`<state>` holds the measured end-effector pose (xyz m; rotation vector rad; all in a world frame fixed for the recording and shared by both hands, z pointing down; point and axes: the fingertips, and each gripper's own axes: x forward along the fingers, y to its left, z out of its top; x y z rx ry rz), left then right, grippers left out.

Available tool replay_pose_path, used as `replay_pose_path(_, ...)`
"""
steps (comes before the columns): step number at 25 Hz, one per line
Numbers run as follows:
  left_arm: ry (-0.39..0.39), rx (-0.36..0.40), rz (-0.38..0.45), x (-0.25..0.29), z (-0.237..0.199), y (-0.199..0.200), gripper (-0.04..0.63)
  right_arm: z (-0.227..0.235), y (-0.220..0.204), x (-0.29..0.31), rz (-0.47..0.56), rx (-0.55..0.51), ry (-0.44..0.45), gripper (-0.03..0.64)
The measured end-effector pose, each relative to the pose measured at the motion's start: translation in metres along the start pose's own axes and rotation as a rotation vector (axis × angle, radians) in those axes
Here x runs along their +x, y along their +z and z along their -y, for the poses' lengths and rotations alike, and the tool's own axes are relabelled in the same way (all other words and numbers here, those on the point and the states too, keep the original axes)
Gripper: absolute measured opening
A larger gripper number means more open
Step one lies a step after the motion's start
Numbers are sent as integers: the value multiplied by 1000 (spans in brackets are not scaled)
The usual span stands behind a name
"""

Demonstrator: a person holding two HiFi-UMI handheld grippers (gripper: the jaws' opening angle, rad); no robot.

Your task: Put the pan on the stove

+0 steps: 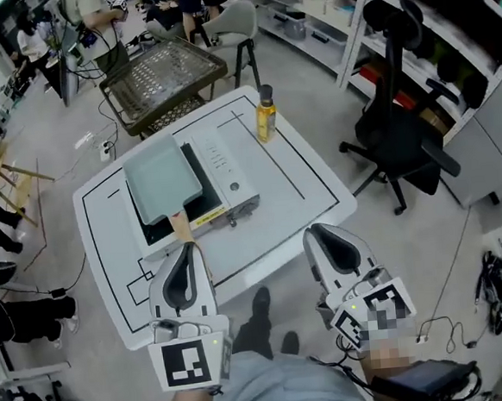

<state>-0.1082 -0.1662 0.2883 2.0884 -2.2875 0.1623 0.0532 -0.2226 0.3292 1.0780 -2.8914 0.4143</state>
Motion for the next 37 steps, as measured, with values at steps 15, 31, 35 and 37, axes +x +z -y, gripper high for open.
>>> replay_pose_path(15,-84,19,55,-26,56,35,18,2,28,-78,73,-187,-163,48)
replay_pose_path(31,-96,0,58,-29,57,32,18,-3,32,-79,93,-209,-160,48)
replay_pose_path(35,-103,2,59,-30,58,31,18,-5,32,-80,91,-211,-162,48)
replay_pose_path(37,-107,3,58,-31,58,30,18,-6,31,-80,91,-211,-162,48)
